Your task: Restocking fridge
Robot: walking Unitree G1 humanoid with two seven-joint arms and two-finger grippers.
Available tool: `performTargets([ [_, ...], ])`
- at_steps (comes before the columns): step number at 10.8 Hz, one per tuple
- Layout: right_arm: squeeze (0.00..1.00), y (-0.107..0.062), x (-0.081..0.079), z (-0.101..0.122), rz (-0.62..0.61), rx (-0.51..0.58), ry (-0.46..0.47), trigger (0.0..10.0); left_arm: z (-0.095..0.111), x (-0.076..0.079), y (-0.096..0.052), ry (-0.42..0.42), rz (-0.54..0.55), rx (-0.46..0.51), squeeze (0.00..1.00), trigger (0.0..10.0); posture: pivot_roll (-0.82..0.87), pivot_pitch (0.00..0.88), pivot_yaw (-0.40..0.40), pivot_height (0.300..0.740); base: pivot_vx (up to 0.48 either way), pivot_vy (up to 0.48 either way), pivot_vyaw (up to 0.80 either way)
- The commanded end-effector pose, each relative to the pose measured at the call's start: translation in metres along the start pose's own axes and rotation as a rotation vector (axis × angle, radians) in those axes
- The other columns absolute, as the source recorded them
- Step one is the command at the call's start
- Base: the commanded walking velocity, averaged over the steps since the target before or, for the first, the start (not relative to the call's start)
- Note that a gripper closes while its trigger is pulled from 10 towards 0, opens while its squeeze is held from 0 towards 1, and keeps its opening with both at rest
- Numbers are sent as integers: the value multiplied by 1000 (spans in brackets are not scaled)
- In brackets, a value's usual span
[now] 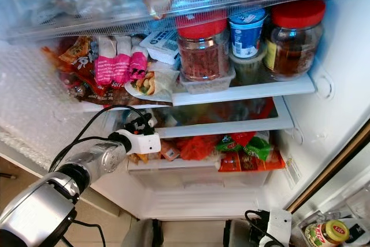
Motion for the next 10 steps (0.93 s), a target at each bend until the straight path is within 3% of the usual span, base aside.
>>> performTargets([
  [1, 0, -8, -6, -32, 7, -119, 10, 10000, -10, -3, -4, -14, 1, -42, 1000, 10000, -79, 111, 173, 614, 0, 0, 0],
  [5, 0, -8, -4, -31, 8, -116, 1, 10000, -8, -11, -3, -89, 44, -24, 1000, 10000, -66, 101, 163, 614, 0, 0, 0],
  [6, 0, -8, -3, -31, 8, -114, 0, 10000, -8, -13, -2, -196, 49, -30, 1000, 10000, -61, 102, 161, 614, 0, 0, 0],
  [7, 0, -8, -3, -30, 9, -113, -1, 10000, -7, -16, -3, -384, 51, -15, 0, 10000, -54, 106, 159, 614, 0, 0, 0],
  [8, 0, -7, -3, -30, 11, -113, -3, 10000, -7, -16, -3, -526, 55, -11, 0, 10000, -46, 106, 157, 614, 0, 0, 0],
  [9, 0, -7, -3, -29, 14, -115, -7, 10000, -10, -15, -5, -760, 58, -2, 0, 10000, -38, 108, 154, 614, 0, 0, 0],
  [10, 0, -7, -2, -29, 17, -116, -12, 10000, -14, -13, -8, -936, 55, 8, 0, 10000, -22, 106, 153, 614, 0, 0, 0],
])
Point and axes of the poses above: a point about 5 cm out from each wrist's last joint towards the gripper, its own y axis pointing out of the wrist towards the gripper, its own z axis along the axis of the wrist's last joint, x = y × z, the point moved 2 cm from there along y, pointing out of the wrist towards the gripper, and after that the axes turned 13 degrees about -y, right-handed, at the moved point
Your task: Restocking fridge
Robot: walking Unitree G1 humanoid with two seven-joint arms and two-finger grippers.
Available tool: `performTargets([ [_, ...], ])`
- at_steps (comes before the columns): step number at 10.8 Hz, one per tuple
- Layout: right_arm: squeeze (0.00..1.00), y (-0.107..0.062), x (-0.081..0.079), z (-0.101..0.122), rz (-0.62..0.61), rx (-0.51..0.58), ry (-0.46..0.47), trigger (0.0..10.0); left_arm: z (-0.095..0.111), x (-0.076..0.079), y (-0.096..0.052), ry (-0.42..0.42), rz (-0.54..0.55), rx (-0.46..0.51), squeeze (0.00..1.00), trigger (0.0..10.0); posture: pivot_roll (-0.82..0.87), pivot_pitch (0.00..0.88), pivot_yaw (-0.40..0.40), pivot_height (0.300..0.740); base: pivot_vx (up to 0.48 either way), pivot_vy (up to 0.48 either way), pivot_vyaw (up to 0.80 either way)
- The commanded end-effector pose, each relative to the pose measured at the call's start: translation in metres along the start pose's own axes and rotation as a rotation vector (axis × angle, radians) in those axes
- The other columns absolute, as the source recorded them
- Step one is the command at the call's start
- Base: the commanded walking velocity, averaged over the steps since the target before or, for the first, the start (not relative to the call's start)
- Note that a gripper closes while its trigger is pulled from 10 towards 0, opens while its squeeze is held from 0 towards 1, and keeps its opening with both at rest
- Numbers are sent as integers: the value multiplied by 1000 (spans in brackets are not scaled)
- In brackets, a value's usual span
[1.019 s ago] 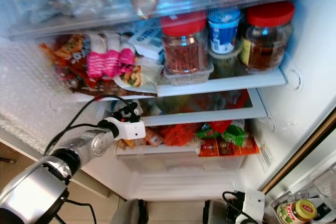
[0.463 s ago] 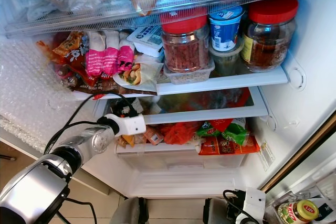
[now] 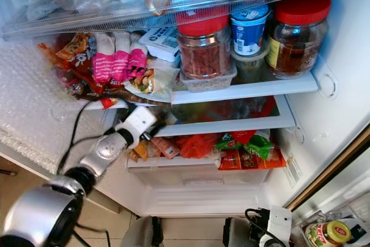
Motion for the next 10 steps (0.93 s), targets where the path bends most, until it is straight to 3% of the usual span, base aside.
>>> performTargets([
  [1, 0, -8, -4, -31, 17, -122, 0, 10000, -11, -13, -8, -123, 51, -26, 0, 10000, -16, 106, 151, 614, 0, 0, 0],
  [2, 0, -7, -4, -31, 20, -122, -2, 10000, -14, -15, -11, -219, 65, -7, 0, 10000, -16, 104, 149, 614, 0, 0, 0],
  [3, 0, -7, -4, -31, 22, -121, -4, 10000, -17, -14, -13, -237, 50, -4, 0, 10000, -10, 103, 146, 614, 0, 0, 0],
  [5, 0, -7, -3, -30, 22, -119, -8, 10000, -18, -8, -15, -212, -1, 1, 0, 10000, -5, 104, 145, 614, 0, 0, 0],
  [10, 0, -7, -1, -29, 25, -123, -13, 10000, -25, -3, -25, -197, -13, 50, 0, 10000, 13, 99, 137, 614, 0, 0, 0],
])
Point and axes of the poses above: a point about 5 cm out from each wrist's last joint towards the gripper, its own y axis pointing out of the wrist towards the gripper, its own z axis along the axis of the wrist's last joint, x = y × z, the point moved 2 cm from there along y, pointing out of the wrist towards the gripper, and after that the axes turned 13 degrees about -y, right-handed, at the moved point
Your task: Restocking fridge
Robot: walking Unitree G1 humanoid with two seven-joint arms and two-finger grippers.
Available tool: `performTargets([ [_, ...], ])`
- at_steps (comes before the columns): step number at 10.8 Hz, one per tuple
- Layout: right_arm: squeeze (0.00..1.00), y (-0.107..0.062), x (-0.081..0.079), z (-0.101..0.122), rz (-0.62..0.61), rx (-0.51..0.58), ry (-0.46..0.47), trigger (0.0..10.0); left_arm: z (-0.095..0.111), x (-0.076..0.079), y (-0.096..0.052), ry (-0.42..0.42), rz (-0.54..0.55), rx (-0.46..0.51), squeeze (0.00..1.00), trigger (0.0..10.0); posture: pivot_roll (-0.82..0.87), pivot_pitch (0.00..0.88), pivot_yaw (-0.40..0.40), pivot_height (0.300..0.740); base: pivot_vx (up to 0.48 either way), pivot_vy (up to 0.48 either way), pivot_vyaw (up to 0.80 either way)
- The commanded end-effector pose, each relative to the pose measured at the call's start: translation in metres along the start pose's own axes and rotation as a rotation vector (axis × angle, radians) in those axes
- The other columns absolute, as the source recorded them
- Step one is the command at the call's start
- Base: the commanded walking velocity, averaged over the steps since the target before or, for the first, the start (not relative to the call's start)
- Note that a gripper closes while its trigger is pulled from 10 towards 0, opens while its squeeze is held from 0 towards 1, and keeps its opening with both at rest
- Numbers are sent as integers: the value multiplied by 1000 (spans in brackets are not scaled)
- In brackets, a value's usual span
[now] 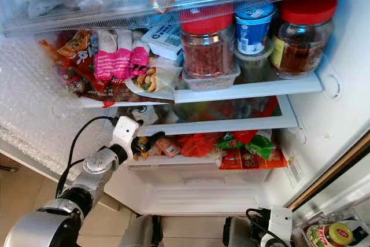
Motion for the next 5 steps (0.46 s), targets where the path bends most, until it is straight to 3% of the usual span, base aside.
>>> performTargets([
  [1, 0, -7, -4, -30, 16, -115, -1, 10000, 1, -3, -4, 35, -13, 10, 0, 10000, 14, 97, 137, 614, 0, 0, 0],
  [2, 0, -7, -4, -30, 17, -114, -1, 10000, 7, -2, -3, 55, -21, 34, 0, 10000, 16, 95, 138, 614, 0, 0, 0],
  [5, 0, -7, -4, -30, 22, -118, -2, 10000, 3, 2, -6, -15, -6, 54, 0, 10000, 19, 93, 138, 614, 0, 0, 0],
])
Point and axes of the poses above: a point about 5 cm out from each wrist's last joint towards the gripper, its own y axis pointing out of the wrist towards the gripper, its own z axis along the axis of the wrist's last joint, x = y × z, the point moved 2 cm from there along y, pointing out of the wrist towards the gripper, and after that the axes turned 13 degrees about -y, right-handed, at the moved point
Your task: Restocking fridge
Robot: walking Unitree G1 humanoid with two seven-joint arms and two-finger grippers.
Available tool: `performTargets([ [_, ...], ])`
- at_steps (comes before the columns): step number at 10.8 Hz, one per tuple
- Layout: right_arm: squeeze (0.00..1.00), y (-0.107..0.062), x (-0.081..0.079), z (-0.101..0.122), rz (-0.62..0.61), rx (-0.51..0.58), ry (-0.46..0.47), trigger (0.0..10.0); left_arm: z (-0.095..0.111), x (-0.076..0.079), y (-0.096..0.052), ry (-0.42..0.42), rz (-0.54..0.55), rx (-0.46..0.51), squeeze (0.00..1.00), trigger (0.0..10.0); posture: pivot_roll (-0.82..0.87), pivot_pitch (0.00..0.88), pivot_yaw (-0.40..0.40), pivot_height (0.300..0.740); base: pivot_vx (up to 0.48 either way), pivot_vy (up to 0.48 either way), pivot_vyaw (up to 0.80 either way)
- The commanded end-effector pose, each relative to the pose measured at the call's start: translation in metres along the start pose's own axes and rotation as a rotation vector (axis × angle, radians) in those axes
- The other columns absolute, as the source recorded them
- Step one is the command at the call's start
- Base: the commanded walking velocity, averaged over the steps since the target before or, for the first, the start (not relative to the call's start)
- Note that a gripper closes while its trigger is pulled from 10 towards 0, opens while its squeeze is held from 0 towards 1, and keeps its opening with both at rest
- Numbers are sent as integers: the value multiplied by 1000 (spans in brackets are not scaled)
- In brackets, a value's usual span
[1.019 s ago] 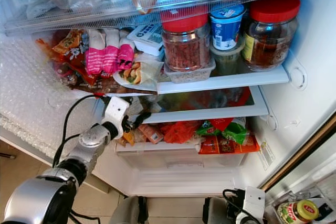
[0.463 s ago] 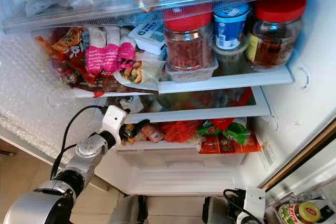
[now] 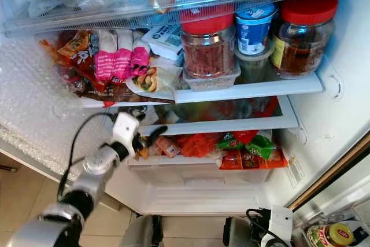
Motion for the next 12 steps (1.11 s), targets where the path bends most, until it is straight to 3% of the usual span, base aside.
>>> performTargets([
  [1, 0, -7, -4, -30, 18, -115, -1, 10000, -3, -7, -6, -15, 21, -7, 0, 10000, 24, 84, 135, 614, 0, 0, 0],
  [2, 0, -7, -4, -30, 19, -117, -3, 10000, -6, -12, -11, -55, 53, -14, 0, 10000, 23, 78, 137, 614, 0, 0, 0],
  [3, 0, -7, -4, -31, 21, -120, -7, 10000, -8, -20, -15, -158, 102, -8, 0, 10000, 23, 76, 136, 614, 0, 0, 0],
  [4, 0, -7, -4, -31, 22, -121, -10, 10000, -9, -22, -17, -179, 116, -4, 0, 10000, 20, 63, 135, 614, 0, 0, 0],
  [6, 0, -7, -3, -31, 26, -123, -26, 10000, -11, -23, -20, -186, 140, 3, 0, 10000, 18, 47, 131, 614, 0, 0, 0],
  [12, 0, -7, -2, -31, 32, -126, -35, 10000, -8, -23, -18, -185, 152, 1, 0, 10000, 27, 11, 112, 614, -269, 0, 0],
])
Point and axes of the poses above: a point about 5 cm out from each wrist's last joint towards the gripper, its own y axis pointing out of the wrist towards the gripper, its own z axis along the axis of the wrist's last joint, x = y × z, the point moved 2 cm from there along y, pointing out of the wrist towards the gripper, and after that the axes turned 13 degrees about -y, right-handed, at the moved point
